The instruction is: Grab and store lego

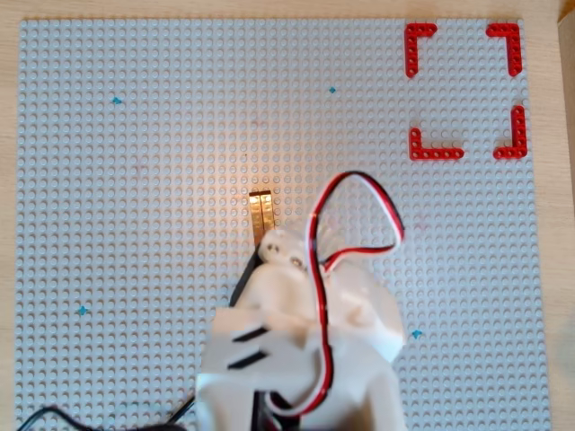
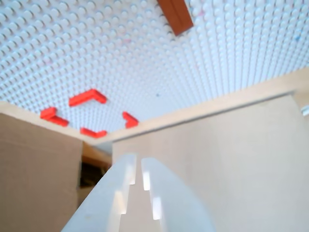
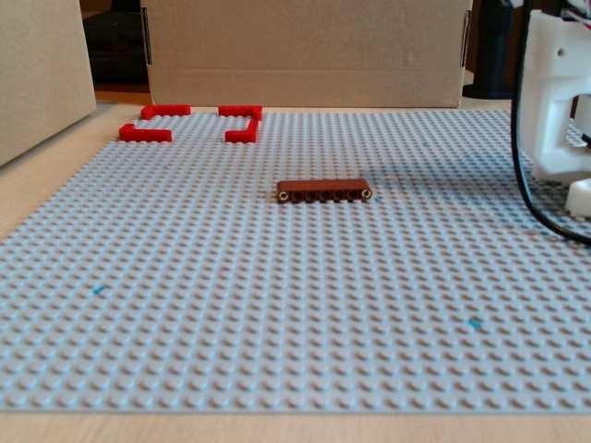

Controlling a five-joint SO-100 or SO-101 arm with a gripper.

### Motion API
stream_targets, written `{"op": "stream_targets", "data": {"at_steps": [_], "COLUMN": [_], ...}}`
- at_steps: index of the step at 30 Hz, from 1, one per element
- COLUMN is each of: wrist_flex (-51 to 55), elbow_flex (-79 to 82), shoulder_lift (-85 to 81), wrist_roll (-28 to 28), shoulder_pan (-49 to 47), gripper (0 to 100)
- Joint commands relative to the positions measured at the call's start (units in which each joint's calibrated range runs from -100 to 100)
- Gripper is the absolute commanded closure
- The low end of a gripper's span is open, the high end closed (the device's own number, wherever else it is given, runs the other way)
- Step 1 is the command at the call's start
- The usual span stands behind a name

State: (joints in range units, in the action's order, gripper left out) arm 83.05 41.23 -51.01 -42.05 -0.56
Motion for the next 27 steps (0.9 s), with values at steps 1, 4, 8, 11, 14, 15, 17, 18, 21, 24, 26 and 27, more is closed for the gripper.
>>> {"op": "stream_targets", "data": {"at_steps": [1, 4, 8, 11, 14, 15, 17, 18, 21, 24, 26, 27], "wrist_flex": [4.57, 6.23, 6.32, 5.71, 1.7, 0.74, -0.66, -1.27, -1.88, -2.05, -2.05, -2.05], "elbow_flex": [-8.11, -10.38, -10.2, -11.29, -11.92, -11.83, -11.38, -11.2, -11.2, -11.2, -11.2, -11.2], "shoulder_lift": [10.37, 16.97, 25.18, 30.35, 33.31, 33.99, 35.35, 35.85, 37.12, 37.72, 37.72, 37.72], "wrist_roll": [-1.4, -3.55, -5.01, -5.64, -5.27, -5.27, -5.27, -5.27, -5.27, -5.27, -5.27, -5.27], "shoulder_pan": [-0.03, -0.48, -3.6, -5.9, -7.9, -8.42, -8.94, -8.94, -8.64, -8.71, -9.01, -9.01], "gripper": [98, 98, 98, 98, 98, 98, 98, 98, 98, 98, 98, 98]}}
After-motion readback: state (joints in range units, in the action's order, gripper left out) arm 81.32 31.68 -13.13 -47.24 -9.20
